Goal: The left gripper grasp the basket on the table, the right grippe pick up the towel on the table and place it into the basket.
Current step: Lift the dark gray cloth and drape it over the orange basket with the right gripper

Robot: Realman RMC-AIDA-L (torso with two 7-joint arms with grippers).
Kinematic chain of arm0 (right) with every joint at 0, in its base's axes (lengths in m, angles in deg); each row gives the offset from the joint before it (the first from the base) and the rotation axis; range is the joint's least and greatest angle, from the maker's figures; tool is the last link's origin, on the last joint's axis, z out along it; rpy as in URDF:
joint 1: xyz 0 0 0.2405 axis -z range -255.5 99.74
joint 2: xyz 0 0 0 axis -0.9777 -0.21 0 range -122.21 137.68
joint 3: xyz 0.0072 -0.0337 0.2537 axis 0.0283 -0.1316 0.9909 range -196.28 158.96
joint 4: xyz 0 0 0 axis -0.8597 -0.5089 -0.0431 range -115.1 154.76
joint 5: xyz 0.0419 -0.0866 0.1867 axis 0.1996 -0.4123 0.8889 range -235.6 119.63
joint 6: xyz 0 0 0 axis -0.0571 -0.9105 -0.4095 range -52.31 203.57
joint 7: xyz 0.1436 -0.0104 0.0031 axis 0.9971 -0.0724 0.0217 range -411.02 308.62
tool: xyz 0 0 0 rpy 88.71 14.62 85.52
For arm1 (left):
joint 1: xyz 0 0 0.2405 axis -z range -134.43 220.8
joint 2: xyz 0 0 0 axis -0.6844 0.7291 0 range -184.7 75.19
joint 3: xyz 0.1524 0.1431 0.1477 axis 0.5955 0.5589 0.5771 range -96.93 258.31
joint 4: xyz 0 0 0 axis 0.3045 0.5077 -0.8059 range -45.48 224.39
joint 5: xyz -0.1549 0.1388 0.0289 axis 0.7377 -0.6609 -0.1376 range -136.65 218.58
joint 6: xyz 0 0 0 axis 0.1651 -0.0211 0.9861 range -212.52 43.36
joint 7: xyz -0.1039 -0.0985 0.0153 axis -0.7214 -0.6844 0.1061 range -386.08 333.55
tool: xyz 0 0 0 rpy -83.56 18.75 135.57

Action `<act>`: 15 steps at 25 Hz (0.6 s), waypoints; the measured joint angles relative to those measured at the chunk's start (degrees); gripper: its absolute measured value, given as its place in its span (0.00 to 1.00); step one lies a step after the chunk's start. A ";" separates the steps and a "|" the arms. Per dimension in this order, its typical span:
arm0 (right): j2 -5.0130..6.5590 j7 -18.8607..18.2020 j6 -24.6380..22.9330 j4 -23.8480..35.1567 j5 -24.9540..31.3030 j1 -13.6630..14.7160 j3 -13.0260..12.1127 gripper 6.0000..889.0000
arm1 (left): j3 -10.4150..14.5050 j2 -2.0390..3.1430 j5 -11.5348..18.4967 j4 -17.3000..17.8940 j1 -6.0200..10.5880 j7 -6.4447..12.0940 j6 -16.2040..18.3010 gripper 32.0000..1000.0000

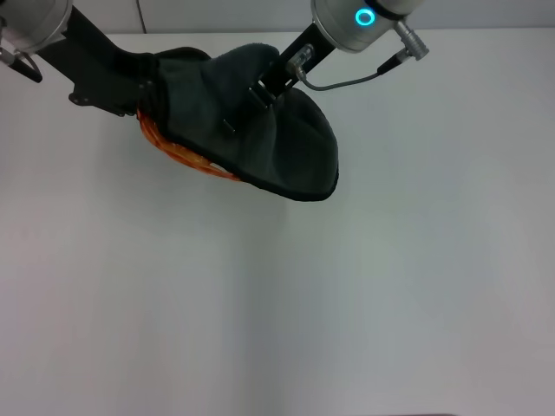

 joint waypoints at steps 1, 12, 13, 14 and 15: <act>0.00 0.08 -0.03 0.02 0.02 0.00 0.00 0.97 | 0.00 -0.01 0.00 0.00 -0.05 0.00 0.00 0.07; -0.01 3.14 -5.18 8.66 0.00 1.34 0.08 0.97 | 0.00 0.38 -0.09 -0.90 -0.85 0.00 -0.61 0.07; 0.00 3.84 -5.92 9.92 -0.10 1.73 0.08 0.97 | 0.00 0.39 -0.09 -0.91 -0.88 0.01 -0.61 0.07; 0.06 4.46 -6.67 11.13 -0.15 2.14 0.08 0.97 | 0.00 0.40 -0.09 -0.92 -0.90 0.03 -0.62 0.07; 0.10 5.02 -7.40 12.10 -0.18 2.51 0.08 0.97 | 0.00 0.40 -0.09 -0.92 -0.92 0.05 -0.62 0.07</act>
